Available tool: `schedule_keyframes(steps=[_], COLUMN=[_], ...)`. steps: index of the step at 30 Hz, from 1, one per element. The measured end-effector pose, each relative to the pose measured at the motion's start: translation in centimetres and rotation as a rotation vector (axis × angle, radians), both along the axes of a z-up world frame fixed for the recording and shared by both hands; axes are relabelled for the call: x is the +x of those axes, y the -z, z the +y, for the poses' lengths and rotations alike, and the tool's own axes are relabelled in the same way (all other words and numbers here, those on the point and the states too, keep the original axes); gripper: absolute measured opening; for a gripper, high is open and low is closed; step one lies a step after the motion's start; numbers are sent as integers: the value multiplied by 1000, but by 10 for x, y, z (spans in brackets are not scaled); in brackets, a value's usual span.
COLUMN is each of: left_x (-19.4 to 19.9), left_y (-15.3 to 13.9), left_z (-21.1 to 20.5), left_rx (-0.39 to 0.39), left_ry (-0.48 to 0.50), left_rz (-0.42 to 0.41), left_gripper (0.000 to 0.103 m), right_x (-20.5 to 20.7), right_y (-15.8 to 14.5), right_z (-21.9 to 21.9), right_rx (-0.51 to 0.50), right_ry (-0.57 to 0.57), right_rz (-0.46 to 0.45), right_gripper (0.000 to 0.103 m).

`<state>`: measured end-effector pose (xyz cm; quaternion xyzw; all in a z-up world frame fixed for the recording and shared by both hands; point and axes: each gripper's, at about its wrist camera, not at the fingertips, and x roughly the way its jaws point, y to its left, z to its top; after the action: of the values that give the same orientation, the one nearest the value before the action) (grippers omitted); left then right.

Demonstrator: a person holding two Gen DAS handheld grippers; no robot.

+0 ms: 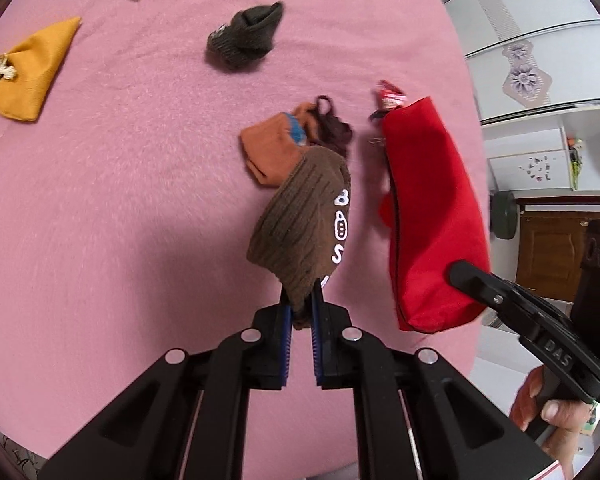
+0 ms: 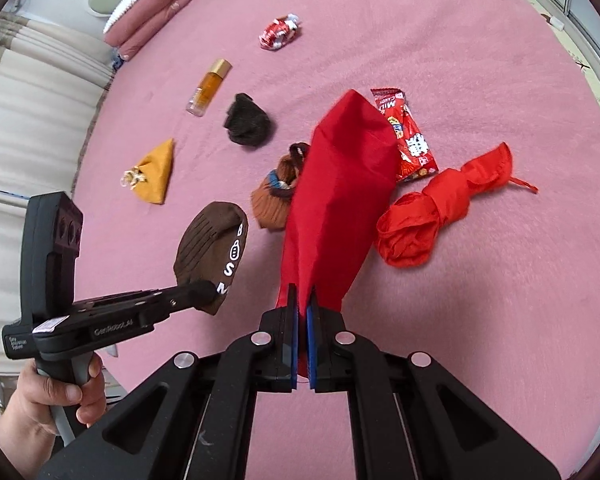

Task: Collect trash
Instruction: 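Carry the brown sock and red bag with both tools over the gold bin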

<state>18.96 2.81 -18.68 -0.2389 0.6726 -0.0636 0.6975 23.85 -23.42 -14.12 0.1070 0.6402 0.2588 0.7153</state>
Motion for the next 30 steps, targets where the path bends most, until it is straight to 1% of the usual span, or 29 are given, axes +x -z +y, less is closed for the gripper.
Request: schedule_keyframes(steps=[4,7,8,10,14,18,21,26,30], left_x=[-22,-34,-36,-38,-47,-53,-55,-50,-42], left_y=[-30,-45,-49,-54,-66,-76,-80,-82,-80], left_z=[-16,-43,-46,-77,-124,-161,-199,-269,-327], left_rx=[-2,6,6,9,11,8,1,-22,-33], left_ry=[19,32,34,42,96,145,186,262,327], left_rz=[-45,-65,-71,-80,-99,-106,-108,-107,-103], left_gripper=[8,8,8,8,8,8,8,9,9], right_x=[-17,-33,-37,-48,-66,-81,-87,-90,-90], right_y=[-17,-32,-36,-45,-58,-67,-73,-79,-77], right_z=[-14,-28,-33,-46,-80,-127,-165,-232,-290], right_rx=[24,41,46,48,48,44,38,23,9], right_ry=[-2,-8,-11,-12,10,56,89,148,203], right_rz=[-21,-37,-41,-55,-74,-79,-84,-89,-84], right_gripper=[3,3,3,3,3,3,3,3,3])
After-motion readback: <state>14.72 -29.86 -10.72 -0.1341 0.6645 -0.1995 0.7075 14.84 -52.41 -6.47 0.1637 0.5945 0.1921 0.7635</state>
